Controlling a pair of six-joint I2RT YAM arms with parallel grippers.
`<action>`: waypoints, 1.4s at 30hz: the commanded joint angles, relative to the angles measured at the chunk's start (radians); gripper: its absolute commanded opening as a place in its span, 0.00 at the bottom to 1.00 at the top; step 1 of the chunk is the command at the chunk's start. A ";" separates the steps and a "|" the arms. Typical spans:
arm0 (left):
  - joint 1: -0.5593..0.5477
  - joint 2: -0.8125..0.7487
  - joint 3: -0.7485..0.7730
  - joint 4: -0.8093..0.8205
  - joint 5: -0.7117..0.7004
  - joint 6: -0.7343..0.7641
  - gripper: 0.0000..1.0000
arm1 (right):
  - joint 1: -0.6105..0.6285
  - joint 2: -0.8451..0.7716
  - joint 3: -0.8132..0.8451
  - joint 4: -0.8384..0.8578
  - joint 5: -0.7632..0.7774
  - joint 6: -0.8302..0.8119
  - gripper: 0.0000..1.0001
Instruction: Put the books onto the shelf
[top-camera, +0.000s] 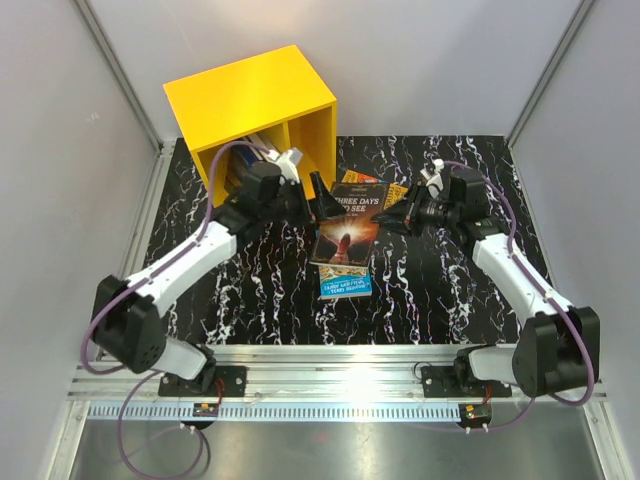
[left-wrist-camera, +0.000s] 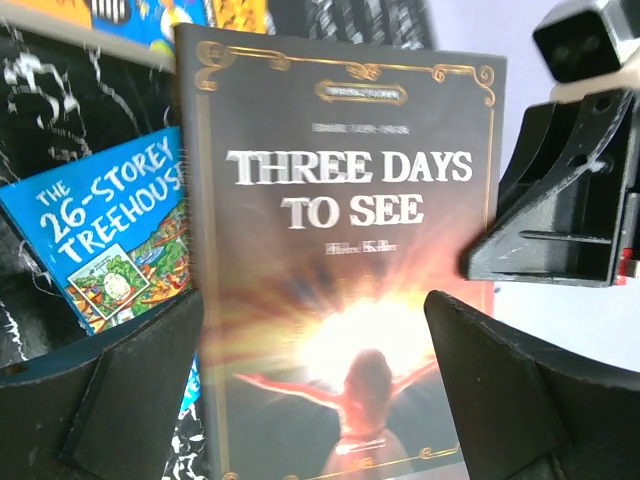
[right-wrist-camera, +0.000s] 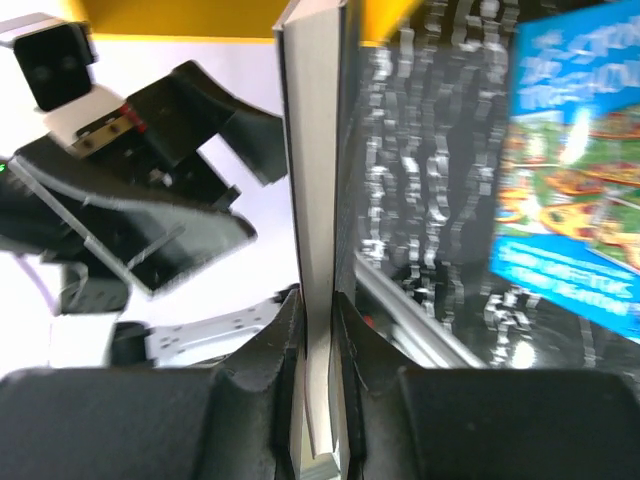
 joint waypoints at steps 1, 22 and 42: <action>0.050 -0.119 0.013 0.021 0.091 -0.012 0.97 | -0.010 -0.082 0.031 0.123 -0.107 0.111 0.00; 0.121 0.062 0.002 0.333 0.356 -0.187 0.62 | -0.009 -0.121 -0.181 0.714 -0.259 0.542 0.00; 0.006 0.154 0.328 0.191 0.651 -0.139 0.00 | -0.010 -0.081 -0.103 0.289 -0.193 0.183 0.00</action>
